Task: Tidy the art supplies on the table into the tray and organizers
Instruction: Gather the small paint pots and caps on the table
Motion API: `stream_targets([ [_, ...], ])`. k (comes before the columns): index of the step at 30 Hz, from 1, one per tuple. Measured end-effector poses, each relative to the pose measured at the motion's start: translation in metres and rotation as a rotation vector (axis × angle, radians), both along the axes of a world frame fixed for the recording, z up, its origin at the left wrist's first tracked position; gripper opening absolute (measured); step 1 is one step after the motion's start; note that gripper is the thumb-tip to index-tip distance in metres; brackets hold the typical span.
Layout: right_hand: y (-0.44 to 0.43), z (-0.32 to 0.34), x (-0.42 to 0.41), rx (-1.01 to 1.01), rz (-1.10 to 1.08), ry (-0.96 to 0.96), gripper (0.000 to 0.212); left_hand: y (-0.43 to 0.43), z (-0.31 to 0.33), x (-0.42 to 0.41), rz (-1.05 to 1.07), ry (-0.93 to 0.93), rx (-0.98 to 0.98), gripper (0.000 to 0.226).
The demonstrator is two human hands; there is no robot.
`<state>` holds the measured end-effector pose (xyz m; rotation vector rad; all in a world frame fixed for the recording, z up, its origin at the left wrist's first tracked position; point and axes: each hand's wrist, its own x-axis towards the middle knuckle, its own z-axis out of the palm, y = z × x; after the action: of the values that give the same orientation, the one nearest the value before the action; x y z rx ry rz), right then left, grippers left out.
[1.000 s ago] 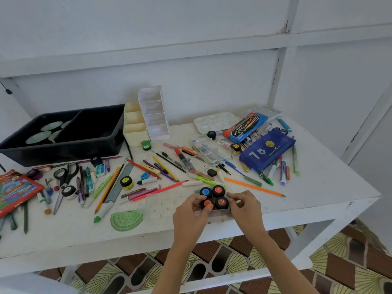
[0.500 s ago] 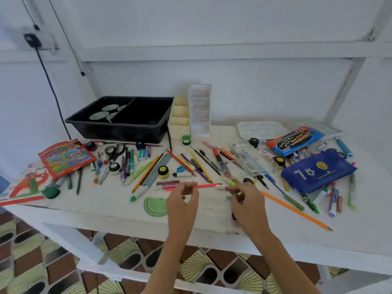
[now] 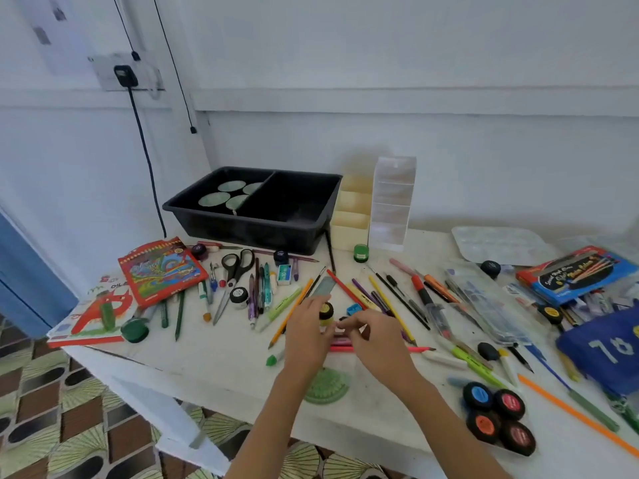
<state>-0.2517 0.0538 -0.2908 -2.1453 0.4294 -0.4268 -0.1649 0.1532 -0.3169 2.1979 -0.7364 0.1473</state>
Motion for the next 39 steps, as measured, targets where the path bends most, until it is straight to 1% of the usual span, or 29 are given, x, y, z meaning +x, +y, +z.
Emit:
stream_targets([
  [2, -0.001, -0.001, 0.011, 0.004, -0.038, -0.001, 0.027, -0.002, -0.003, 0.012, -0.041, 0.005, 0.050, 0.043],
  [4, -0.004, -0.002, 0.019, 0.013, -0.079, -0.006, 0.026, -0.004, -0.007, 0.022, -0.069, 0.048, 0.086, 0.044],
  [6, -0.007, -0.004, 0.025, 0.034, -0.114, -0.006, 0.026, -0.004, -0.010, 0.028, -0.089, 0.081, 0.077, 0.043],
  [8, -0.009, -0.006, 0.031, 0.055, -0.147, -0.002, 0.027, -0.003, -0.010, 0.032, -0.089, 0.117, 0.018, 0.039],
  [11, -0.008, -0.008, 0.043, 0.087, -0.185, -0.006, 0.028, 0.002, 0.000, 0.032, -0.036, 0.163, -0.163, 0.031],
  [13, -0.003, -0.008, 0.053, 0.104, -0.186, -0.028, 0.030, 0.011, 0.007, 0.035, 0.019, 0.162, -0.273, 0.030],
  [15, 0.006, -0.008, 0.067, 0.114, -0.156, -0.034, 0.034, 0.024, 0.013, 0.040, 0.074, 0.156, -0.347, 0.031],
  [20, 0.042, -0.006, 0.108, 0.090, 0.015, 0.005, 0.024, 0.072, 0.022, 0.062, 0.255, 0.114, -0.419, 0.032],
  [22, 0.058, -0.007, 0.125, 0.039, 0.093, 0.005, 0.024, 0.091, 0.023, 0.069, 0.319, 0.116, -0.438, 0.032],
  [24, 0.073, -0.009, 0.142, -0.063, 0.150, 0.000, 0.025, 0.108, 0.021, 0.075, 0.388, 0.102, -0.421, 0.033],
  [25, 0.080, -0.011, 0.150, -0.127, 0.181, 0.012, 0.029, 0.116, 0.020, 0.077, 0.417, 0.105, -0.413, 0.034],
  [28, 0.097, -0.016, 0.169, -0.328, 0.231, 0.126, 0.050, 0.134, 0.020, 0.082, 0.462, 0.113, -0.412, 0.033],
  [30, 0.107, -0.020, 0.177, -0.420, 0.226, 0.181, 0.057, 0.143, 0.019, 0.083, 0.473, 0.110, -0.408, 0.032],
  [32, 0.113, -0.025, 0.181, -0.442, 0.207, 0.216, 0.056, 0.149, 0.018, 0.084, 0.489, 0.126, -0.403, 0.033],
  [34, 0.117, -0.028, 0.182, -0.464, 0.168, 0.229, 0.049, 0.153, 0.016, 0.084, 0.500, 0.138, -0.387, 0.036],
  [36, 0.116, -0.031, 0.181, -0.442, 0.128, 0.197, 0.042, 0.154, 0.016, 0.083, 0.496, 0.152, -0.390, 0.036],
  [39, 0.110, -0.030, 0.173, -0.224, 0.097, 0.069, 0.036, 0.148, 0.019, 0.074, 0.449, 0.173, -0.448, 0.030],
])
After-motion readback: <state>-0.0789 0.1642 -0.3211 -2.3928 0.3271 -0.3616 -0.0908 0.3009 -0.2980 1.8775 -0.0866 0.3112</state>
